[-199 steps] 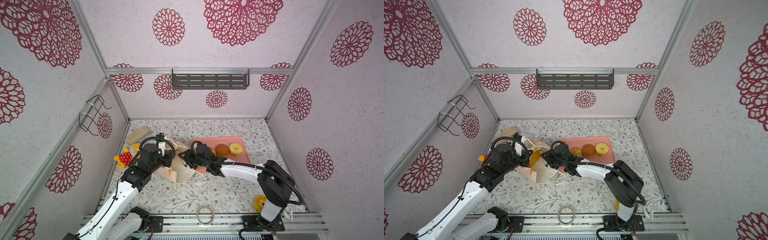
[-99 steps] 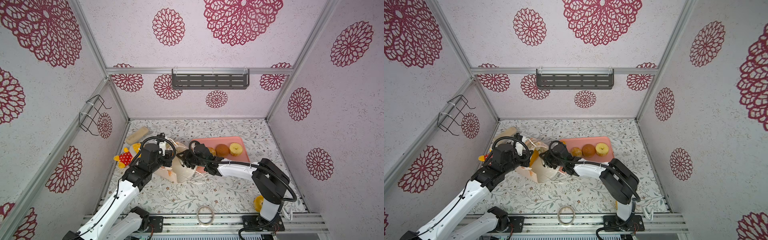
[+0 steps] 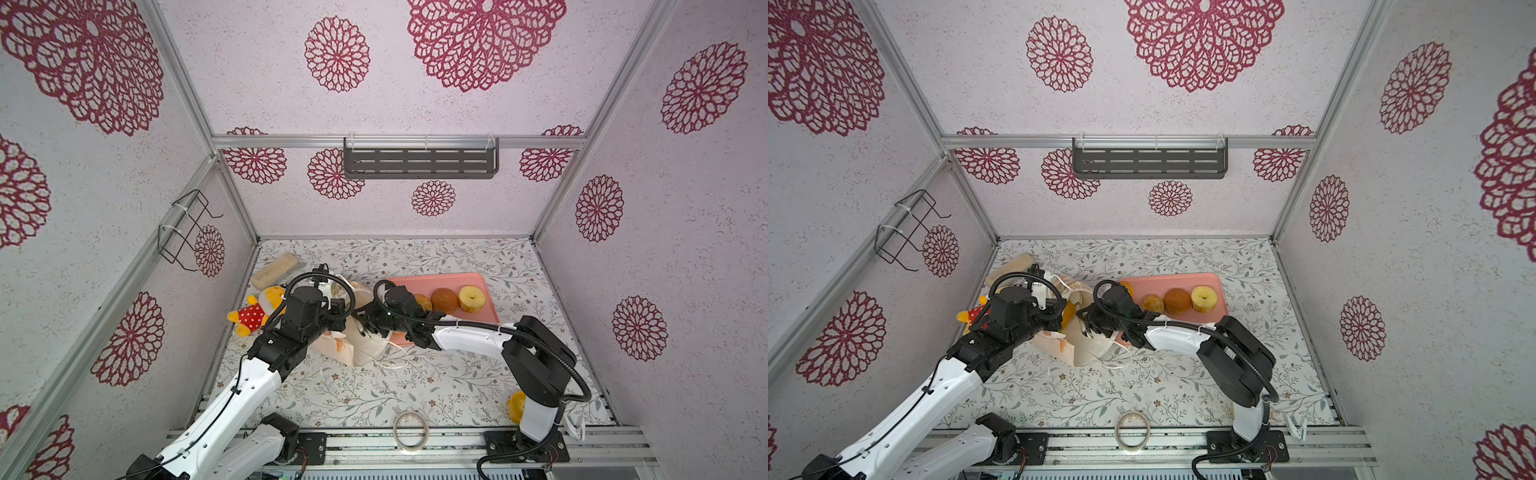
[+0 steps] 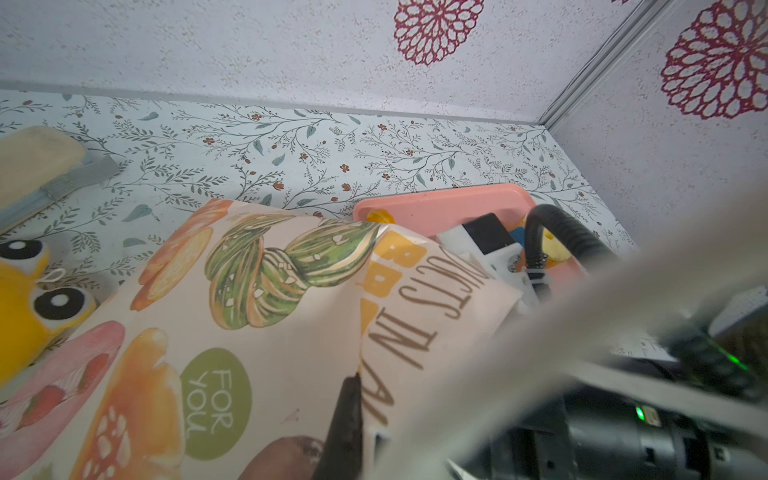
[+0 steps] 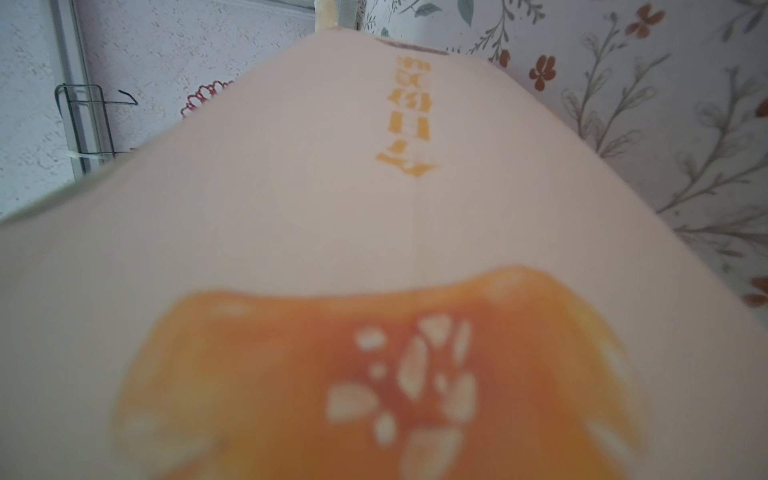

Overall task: Take the fake bread out of the paper bag
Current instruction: 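Close the right tongs on the small yellow bread inside the bag, then pull the yellow bread out of the bag with the right tongs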

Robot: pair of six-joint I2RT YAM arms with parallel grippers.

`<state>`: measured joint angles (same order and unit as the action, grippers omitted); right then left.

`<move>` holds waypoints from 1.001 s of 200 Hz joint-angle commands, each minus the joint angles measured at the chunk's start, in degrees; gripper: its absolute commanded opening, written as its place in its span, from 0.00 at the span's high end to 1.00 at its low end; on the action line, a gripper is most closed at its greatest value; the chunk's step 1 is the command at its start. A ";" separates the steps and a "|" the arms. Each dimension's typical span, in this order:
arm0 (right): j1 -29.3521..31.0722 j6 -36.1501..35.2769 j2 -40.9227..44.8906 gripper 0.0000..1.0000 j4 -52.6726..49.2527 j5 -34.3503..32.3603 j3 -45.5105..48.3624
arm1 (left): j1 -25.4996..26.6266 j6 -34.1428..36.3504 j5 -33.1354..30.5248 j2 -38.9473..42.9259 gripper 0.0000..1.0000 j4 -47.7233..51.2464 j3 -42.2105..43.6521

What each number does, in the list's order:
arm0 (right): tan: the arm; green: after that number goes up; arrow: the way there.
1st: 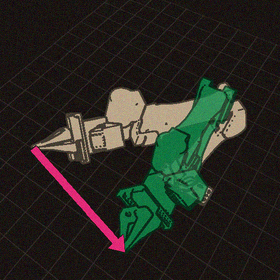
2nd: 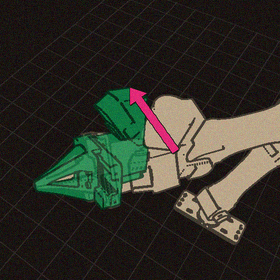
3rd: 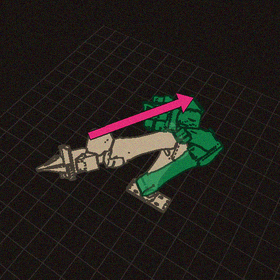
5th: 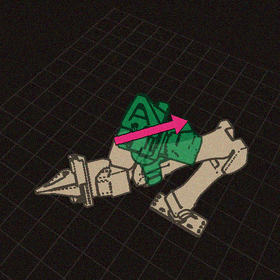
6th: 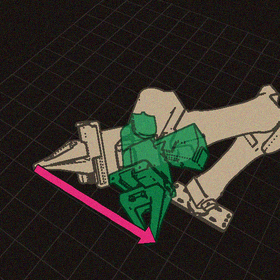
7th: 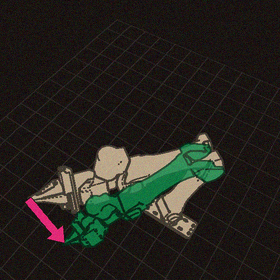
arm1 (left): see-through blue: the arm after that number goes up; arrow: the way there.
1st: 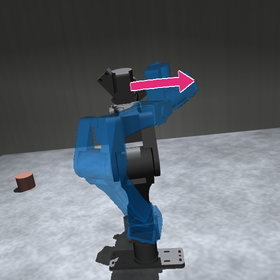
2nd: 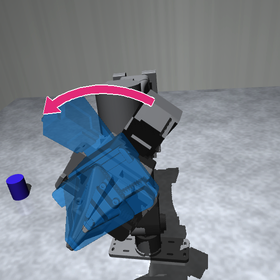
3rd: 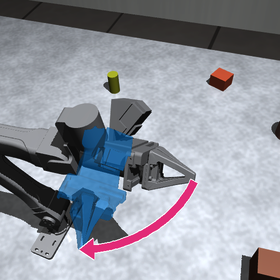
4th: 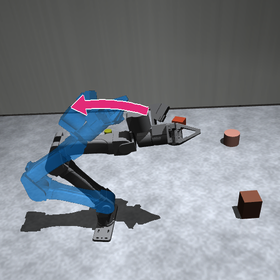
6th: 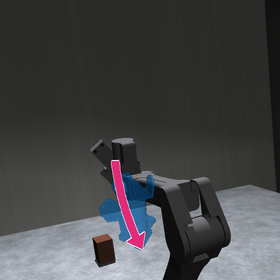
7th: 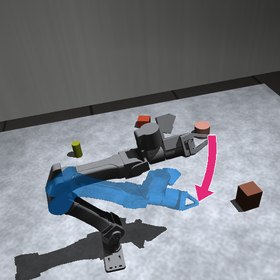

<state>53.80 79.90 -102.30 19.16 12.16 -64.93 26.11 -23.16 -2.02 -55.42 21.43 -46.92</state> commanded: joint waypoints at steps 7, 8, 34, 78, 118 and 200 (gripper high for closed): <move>0.54 -3.47 8.33 1.00 -0.02 -1.89 2.54 | 0.57 -1.60 -1.27 -0.25 1.00 -3.83 -0.11; 0.57 -3.45 8.47 1.00 -0.05 -1.97 2.66 | 0.59 -1.66 -1.34 -0.28 1.00 -3.84 -0.15; 0.78 -4.18 11.54 1.00 -1.57 -2.65 4.17 | 0.54 -2.29 -3.10 -0.51 1.00 -2.90 -0.28; 2.51 -7.35 15.85 1.00 -7.34 -4.19 4.48 | 0.63 -4.83 -7.15 -0.15 1.00 -1.57 -0.59; 4.31 -10.13 22.88 1.00 -13.12 -8.66 8.06 | 0.62 -6.80 -10.26 -0.92 1.00 -0.71 -0.98; 5.43 -19.32 37.81 1.00 -13.93 -18.18 17.74 | 0.70 -8.55 -9.19 -4.19 1.00 -1.92 -2.19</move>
<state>58.85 65.87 -69.14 2.15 -0.58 -48.25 26.39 -30.72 -11.11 -58.96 20.38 -47.55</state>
